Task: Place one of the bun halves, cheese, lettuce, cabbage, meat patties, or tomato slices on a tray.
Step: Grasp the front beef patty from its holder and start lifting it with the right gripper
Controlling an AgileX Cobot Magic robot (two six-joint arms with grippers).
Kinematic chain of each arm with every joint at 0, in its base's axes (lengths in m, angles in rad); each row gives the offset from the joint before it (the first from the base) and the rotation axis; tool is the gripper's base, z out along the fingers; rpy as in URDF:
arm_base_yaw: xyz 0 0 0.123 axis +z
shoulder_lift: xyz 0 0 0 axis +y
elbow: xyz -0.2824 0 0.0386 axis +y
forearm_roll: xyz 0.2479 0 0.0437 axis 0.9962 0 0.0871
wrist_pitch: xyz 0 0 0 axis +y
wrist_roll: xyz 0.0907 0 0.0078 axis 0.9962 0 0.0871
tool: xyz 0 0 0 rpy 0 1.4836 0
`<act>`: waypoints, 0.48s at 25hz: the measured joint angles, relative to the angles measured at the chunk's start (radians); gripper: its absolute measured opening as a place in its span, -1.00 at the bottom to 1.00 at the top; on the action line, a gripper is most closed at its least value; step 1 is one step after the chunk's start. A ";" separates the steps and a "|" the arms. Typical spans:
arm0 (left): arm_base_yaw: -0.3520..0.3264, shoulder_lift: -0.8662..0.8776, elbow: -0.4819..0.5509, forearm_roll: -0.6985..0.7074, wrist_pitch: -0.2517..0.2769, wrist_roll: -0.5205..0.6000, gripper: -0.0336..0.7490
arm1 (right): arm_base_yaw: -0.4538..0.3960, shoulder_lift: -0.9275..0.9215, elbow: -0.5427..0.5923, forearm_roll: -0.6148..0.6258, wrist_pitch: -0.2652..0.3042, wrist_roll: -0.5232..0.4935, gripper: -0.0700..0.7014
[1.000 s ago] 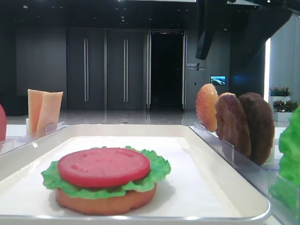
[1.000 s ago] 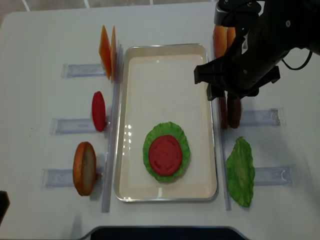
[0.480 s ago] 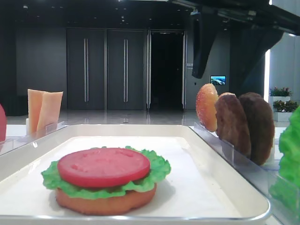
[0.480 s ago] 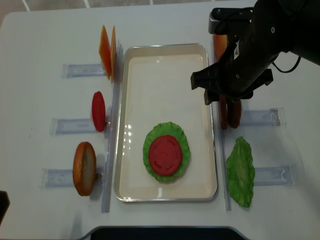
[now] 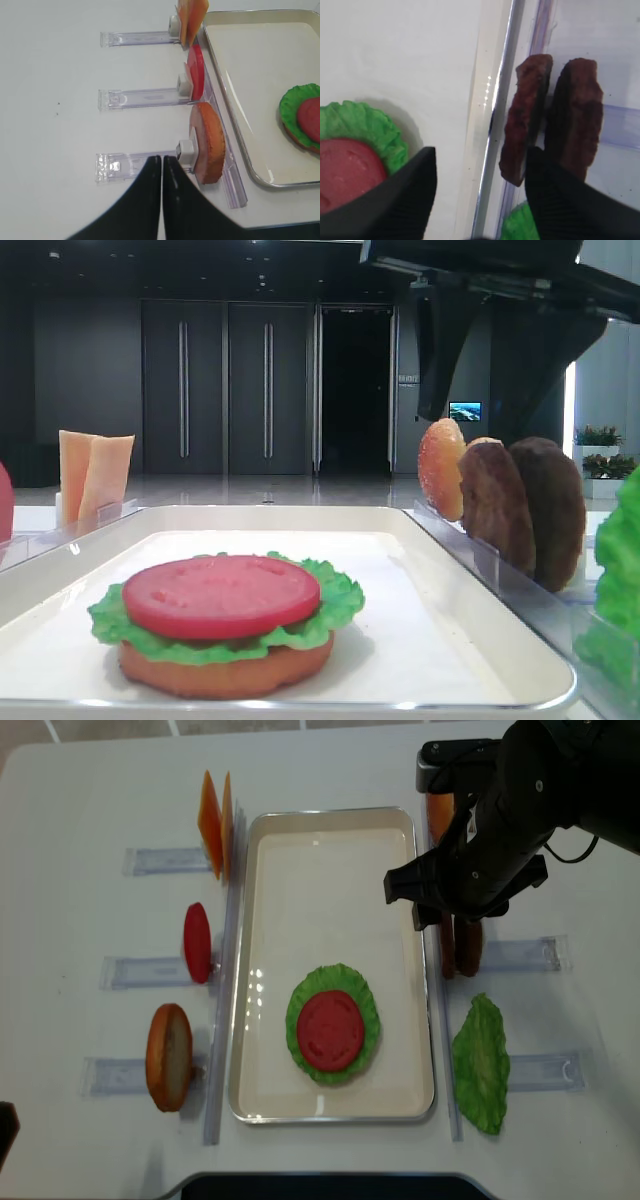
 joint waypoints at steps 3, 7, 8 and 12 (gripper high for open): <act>0.000 0.000 0.000 0.000 0.000 0.000 -0.91 | 0.000 0.011 0.000 0.000 0.000 0.000 0.23; 0.000 0.000 0.000 0.000 0.000 0.000 -0.91 | 0.000 0.022 0.000 -0.001 0.000 0.000 0.23; 0.000 0.000 0.000 0.000 0.000 0.000 -0.91 | 0.000 0.024 0.000 -0.002 0.000 0.000 0.23; 0.000 0.000 0.000 0.000 0.000 0.000 -0.91 | 0.000 0.030 0.000 -0.013 -0.001 -0.001 0.23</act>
